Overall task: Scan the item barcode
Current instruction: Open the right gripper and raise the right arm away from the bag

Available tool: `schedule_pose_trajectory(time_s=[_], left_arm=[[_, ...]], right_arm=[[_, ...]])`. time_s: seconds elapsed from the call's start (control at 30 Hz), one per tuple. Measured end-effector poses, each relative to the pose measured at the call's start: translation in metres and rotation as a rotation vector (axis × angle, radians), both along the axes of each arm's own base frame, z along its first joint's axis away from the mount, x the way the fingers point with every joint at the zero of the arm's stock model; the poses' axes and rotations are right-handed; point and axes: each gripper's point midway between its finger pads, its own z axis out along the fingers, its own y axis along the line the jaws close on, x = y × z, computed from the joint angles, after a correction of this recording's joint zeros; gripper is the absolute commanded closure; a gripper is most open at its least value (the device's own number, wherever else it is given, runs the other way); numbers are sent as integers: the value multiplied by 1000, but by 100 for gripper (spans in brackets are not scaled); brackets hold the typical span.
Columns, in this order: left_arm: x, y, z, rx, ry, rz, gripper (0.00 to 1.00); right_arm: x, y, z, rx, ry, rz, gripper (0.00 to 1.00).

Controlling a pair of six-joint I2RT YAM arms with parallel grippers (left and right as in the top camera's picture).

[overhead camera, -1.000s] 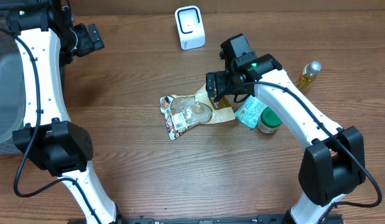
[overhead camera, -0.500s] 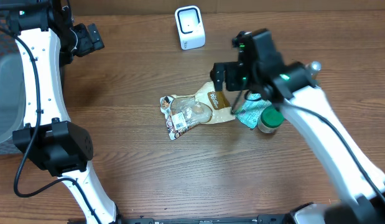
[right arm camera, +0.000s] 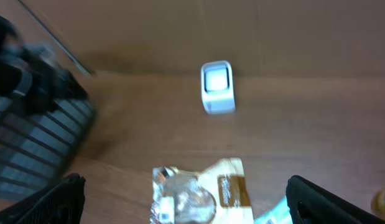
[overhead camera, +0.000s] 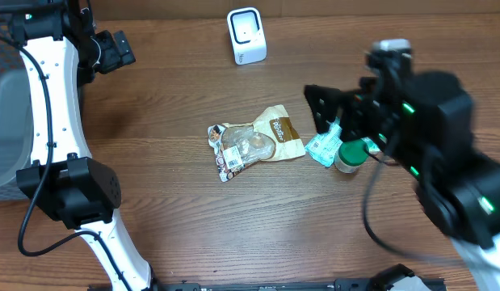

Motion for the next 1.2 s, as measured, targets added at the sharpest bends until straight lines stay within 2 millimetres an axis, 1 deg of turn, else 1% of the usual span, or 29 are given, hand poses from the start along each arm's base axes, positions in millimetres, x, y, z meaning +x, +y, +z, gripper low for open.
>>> schedule_pose_trajectory(time_s=[0.13,0.17,0.27,0.33,0.43,0.5,0.53,0.57,0.7,0.77,0.83,0.9,0.93,0.97,1.1,1.2], left_arm=[[0,0,0,0,0,0,0],[0,0,0,0,0,0,0],[0,0,0,0,0,0,1],[0,0,0,0,0,0,0],[0,0,0,0,0,0,0],[0,0,0,0,0,0,1],[0,0,0,0,0,0,0],[0,0,0,0,0,0,0],[0,0,0,0,0,0,0],[0,0,0,0,0,0,0],[0,0,0,0,0,0,0],[0,0,0,0,0,0,1],[0,0,0,0,0,0,1],[0,0,0,0,0,0,0],[0,0,0,0,0,0,0],[0,0,0,0,0,0,1]], right_arm=[[-36,-16,37,53,-119,0,0],[-47,-21,47,68,-155,0,0],[-75,-33,67,102,-230,0,0],[-98,-44,79,126,-284,0,0],[-130,-58,87,148,-337,-1,0],[-153,-70,86,148,-364,-9,0],[-161,-75,86,148,-373,-15,0],[-172,-81,84,148,-386,-23,0],[-206,-102,75,141,-420,-74,0],[-220,-111,69,139,-444,-112,0],[-229,-118,58,136,-459,-145,0],[-231,-123,43,127,-459,-177,0],[-229,-125,29,116,-446,-193,0],[-228,-125,24,111,-437,-199,0],[-211,-124,-14,90,-397,-217,0],[-204,-122,-40,75,-365,-224,0]])
